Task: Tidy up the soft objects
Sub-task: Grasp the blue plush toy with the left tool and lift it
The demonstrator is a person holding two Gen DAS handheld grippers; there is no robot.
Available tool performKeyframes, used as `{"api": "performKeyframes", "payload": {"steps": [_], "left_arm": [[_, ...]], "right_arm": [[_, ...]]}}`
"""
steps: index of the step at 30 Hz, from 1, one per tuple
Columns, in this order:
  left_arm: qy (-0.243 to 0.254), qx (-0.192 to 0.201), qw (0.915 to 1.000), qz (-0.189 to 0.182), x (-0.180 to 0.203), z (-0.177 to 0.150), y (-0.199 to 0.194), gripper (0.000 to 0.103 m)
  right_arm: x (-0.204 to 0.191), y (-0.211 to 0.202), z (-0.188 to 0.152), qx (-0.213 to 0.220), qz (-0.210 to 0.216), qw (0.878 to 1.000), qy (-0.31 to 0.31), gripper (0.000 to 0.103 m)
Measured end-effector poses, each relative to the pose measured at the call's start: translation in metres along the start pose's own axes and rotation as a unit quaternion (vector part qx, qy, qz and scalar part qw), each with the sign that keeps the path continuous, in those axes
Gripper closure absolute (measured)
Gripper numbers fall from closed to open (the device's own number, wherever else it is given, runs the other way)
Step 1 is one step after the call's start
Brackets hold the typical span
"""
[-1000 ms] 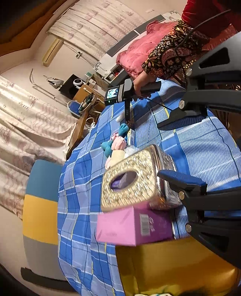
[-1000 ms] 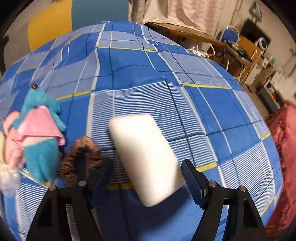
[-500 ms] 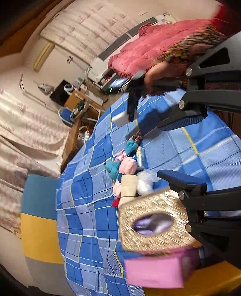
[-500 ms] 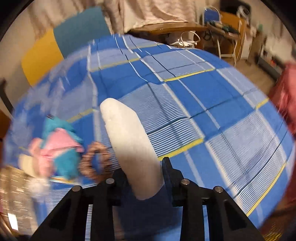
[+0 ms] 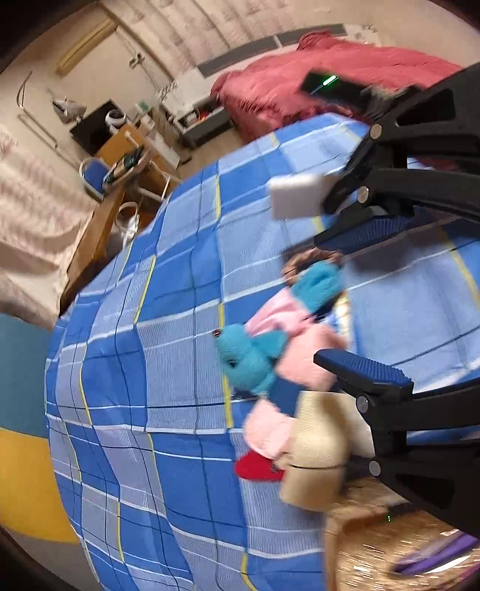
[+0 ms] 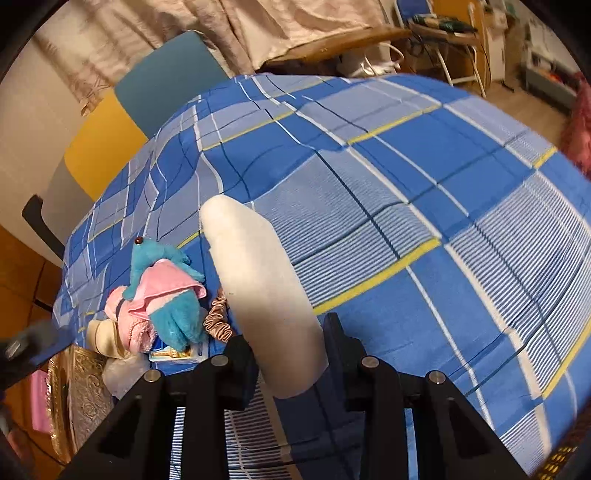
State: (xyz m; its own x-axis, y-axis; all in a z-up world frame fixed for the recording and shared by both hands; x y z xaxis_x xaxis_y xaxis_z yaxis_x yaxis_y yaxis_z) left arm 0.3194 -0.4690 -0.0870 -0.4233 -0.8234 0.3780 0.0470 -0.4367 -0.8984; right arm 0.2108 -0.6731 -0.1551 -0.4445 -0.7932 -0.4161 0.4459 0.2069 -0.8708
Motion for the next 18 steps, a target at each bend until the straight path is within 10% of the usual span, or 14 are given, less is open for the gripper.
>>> {"api": "performKeyframes", "payload": {"steps": [18], "left_arm": [[0.007, -0.052, 0.9913, 0.120, -0.001, 0.051, 0.093, 0.041]], "right_arm": [[-0.017, -0.002, 0.001, 0.010, 0.008, 1.000, -0.027, 0.070]]}}
Point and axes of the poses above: each gripper's, at about its wrist camera, not at the fingertips, and y roughly the way its jaws point, x to its right, z to its top, the point moved 6 cm from there along y, roughly the way its jaws point, and after that the axes turned 12 degrees about -x, right-handed, at the moved point
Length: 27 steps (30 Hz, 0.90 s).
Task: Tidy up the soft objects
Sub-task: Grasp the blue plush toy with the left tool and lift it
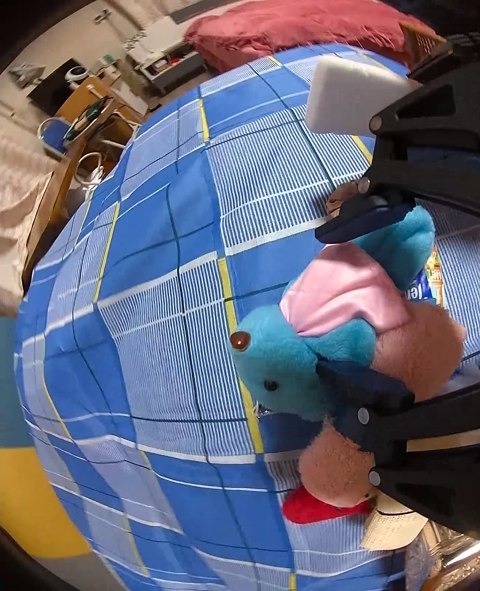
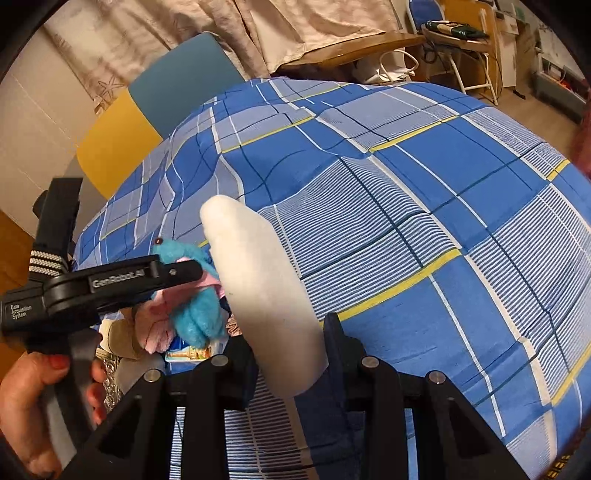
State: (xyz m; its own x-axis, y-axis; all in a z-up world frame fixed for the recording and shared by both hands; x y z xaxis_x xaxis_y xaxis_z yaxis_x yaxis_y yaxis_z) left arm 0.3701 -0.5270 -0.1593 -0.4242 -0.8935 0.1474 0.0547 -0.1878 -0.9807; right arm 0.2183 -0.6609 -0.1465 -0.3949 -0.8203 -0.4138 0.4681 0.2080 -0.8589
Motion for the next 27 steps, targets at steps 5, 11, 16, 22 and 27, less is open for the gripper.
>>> {"api": "performKeyframes", "payload": {"steps": [5, 11, 16, 22, 27], "left_arm": [[0.010, 0.001, 0.9997, -0.022, 0.006, -0.010, 0.006, 0.072], [-0.001, 0.051, 0.9953, -0.083, 0.000, -0.017, -0.027, 0.075], [0.018, 0.084, 0.9889, -0.121, 0.006, -0.029, -0.062, 0.075], [0.033, 0.082, 0.9820, -0.167, 0.019, -0.062, -0.081, 0.075], [0.040, 0.064, 0.9758, -0.205, 0.026, -0.105, -0.085, 0.075]], "right_arm": [[0.001, 0.000, 0.000, 0.002, 0.003, 1.000, 0.003, 0.070], [0.002, 0.001, 0.000, 0.002, 0.004, 1.000, 0.004, 0.070], [0.003, -0.002, 0.000, 0.004, 0.024, 1.000, 0.010, 0.070], [0.002, 0.000, -0.003, -0.002, 0.024, 1.000, 0.012, 0.070], [0.003, -0.001, -0.004, 0.000, 0.016, 1.000, 0.010, 0.070]]}}
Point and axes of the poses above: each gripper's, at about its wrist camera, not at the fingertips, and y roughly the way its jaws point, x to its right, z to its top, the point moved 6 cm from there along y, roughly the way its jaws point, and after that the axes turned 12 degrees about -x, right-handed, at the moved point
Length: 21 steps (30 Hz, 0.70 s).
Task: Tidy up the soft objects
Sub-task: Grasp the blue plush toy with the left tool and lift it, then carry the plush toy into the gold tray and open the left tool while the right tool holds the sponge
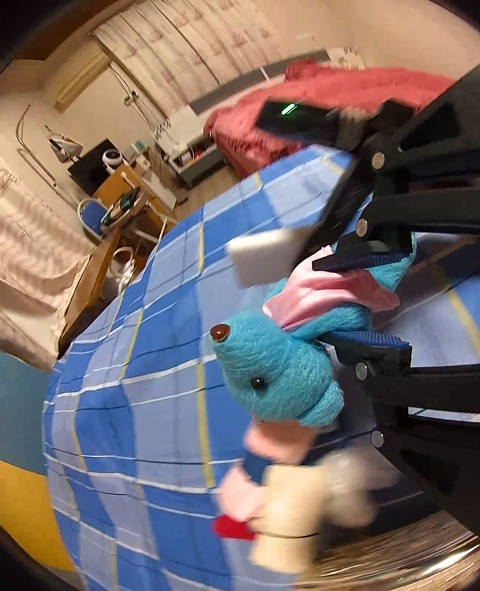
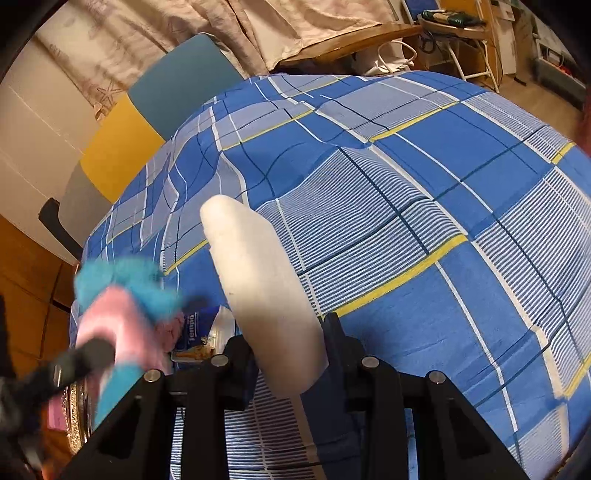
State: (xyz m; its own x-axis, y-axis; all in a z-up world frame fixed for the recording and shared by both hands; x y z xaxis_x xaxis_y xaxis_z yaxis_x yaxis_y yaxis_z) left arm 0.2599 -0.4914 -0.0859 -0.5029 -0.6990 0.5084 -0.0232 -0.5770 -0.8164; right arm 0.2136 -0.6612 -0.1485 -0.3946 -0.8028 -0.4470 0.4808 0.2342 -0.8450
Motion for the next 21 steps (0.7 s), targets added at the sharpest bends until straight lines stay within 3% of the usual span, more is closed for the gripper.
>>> {"api": "performKeyframes", "payload": {"steps": [6, 12, 16, 21], "left_arm": [[0.019, -0.001, 0.9983, -0.054, 0.021, -0.064, -0.039, 0.075], [0.036, 0.020, 0.9959, -0.081, 0.015, -0.111, -0.103, 0.075], [0.059, 0.049, 0.9951, -0.063, -0.001, -0.129, -0.157, 0.074], [0.067, 0.084, 0.9942, -0.012, -0.042, -0.144, -0.222, 0.074]], "right_arm": [[0.000, -0.002, -0.002, 0.003, 0.000, 1.000, -0.004, 0.070], [0.003, -0.008, -0.003, 0.013, 0.010, 1.000, 0.001, 0.070], [0.004, -0.010, -0.003, 0.018, 0.005, 1.000, 0.004, 0.070], [0.008, -0.010, -0.002, 0.021, 0.001, 1.000, 0.011, 0.070]]}}
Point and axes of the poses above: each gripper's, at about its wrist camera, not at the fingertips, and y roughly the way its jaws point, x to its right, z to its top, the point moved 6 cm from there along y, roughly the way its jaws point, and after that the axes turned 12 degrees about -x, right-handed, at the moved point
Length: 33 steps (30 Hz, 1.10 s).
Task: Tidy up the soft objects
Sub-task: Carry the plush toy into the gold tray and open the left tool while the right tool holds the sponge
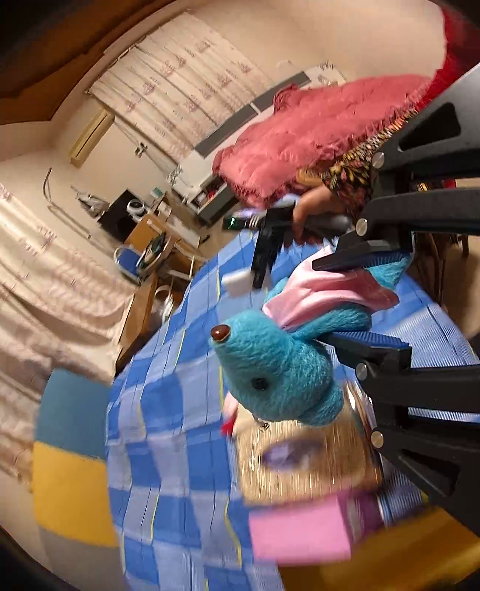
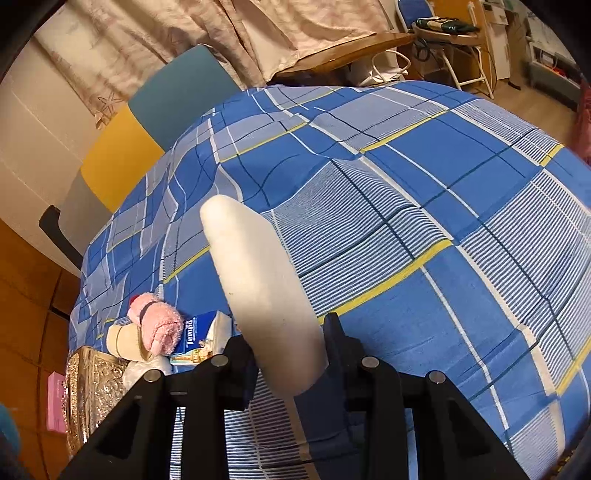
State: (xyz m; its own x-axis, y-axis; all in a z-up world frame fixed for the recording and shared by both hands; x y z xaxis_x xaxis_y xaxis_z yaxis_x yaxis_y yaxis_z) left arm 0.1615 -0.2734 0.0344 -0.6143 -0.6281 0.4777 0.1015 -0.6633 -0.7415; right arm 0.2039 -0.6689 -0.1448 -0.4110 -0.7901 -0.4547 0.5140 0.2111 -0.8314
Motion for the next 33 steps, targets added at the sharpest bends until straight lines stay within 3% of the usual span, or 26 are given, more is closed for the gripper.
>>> {"api": "performKeyframes", "payload": {"steps": [6, 9, 13, 17, 20, 22, 27, 31, 33], "left_arm": [[-0.048, -0.010, 0.9978, 0.044, -0.070, -0.014, -0.051, 0.074], [-0.062, -0.032, 0.9936, 0.089, -0.117, -0.026, -0.068, 0.073], [-0.077, -0.077, 0.9846, 0.137, -0.180, -0.041, -0.067, 0.073], [-0.087, -0.114, 0.9697, 0.197, -0.243, -0.054, -0.058, 0.073], [-0.079, -0.142, 0.9603, 0.226, -0.276, -0.062, -0.045, 0.073], [-0.087, -0.157, 0.9585, 0.221, -0.298, -0.067, -0.036, 0.073], [-0.082, -0.172, 0.9459, 0.263, -0.329, -0.071, -0.021, 0.071], [-0.086, -0.169, 0.9427, 0.275, -0.342, -0.067, -0.015, 0.057], [-0.078, -0.161, 0.9390, 0.294, -0.341, -0.066, -0.016, 0.056]], "right_arm": [[-0.001, -0.005, 0.002, 0.011, 0.008, 1.000, 0.000, 0.070], [-0.002, -0.013, 0.004, 0.028, 0.015, 0.999, -0.004, 0.070], [-0.004, -0.024, 0.008, 0.051, 0.024, 0.998, -0.003, 0.070], [-0.011, -0.029, 0.007, 0.065, 0.023, 0.998, -0.016, 0.070], [-0.016, -0.033, 0.006, 0.074, 0.022, 0.997, -0.028, 0.070], [-0.018, -0.035, 0.006, 0.081, 0.028, 0.996, -0.033, 0.070], [-0.019, -0.038, 0.006, 0.092, 0.031, 0.994, -0.041, 0.070], [-0.025, -0.034, 0.002, 0.088, 0.024, 0.994, -0.056, 0.070], [-0.027, -0.032, 0.000, 0.086, 0.022, 0.994, -0.062, 0.070]]}}
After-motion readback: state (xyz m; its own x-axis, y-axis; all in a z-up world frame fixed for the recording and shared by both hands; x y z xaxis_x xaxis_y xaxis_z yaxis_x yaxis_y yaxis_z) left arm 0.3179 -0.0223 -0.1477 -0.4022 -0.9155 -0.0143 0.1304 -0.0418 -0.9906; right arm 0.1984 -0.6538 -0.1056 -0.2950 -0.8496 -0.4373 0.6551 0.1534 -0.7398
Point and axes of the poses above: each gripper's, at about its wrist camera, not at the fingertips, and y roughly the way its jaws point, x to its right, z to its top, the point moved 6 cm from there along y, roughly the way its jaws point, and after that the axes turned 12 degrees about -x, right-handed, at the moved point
